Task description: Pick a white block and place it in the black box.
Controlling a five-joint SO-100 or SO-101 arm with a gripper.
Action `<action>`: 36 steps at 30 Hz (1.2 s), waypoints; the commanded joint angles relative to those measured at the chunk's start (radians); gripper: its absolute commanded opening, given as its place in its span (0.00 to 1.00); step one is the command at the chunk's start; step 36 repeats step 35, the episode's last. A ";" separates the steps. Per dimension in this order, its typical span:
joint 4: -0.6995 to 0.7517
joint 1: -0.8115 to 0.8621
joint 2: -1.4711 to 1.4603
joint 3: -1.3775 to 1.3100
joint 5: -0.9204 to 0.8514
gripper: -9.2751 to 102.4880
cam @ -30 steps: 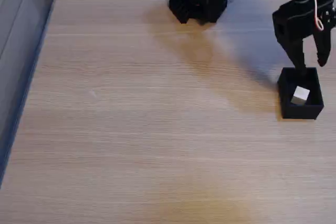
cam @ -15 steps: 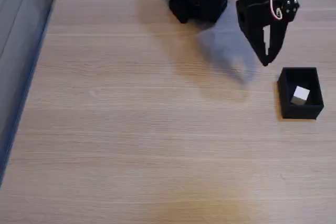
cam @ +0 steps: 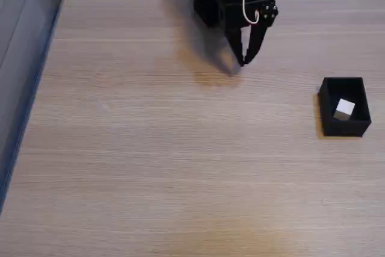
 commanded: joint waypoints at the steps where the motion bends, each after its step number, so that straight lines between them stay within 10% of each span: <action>1: 0.044 0.051 0.127 0.112 -0.035 0.08; 36: 0.166 0.175 0.495 0.377 -0.002 0.08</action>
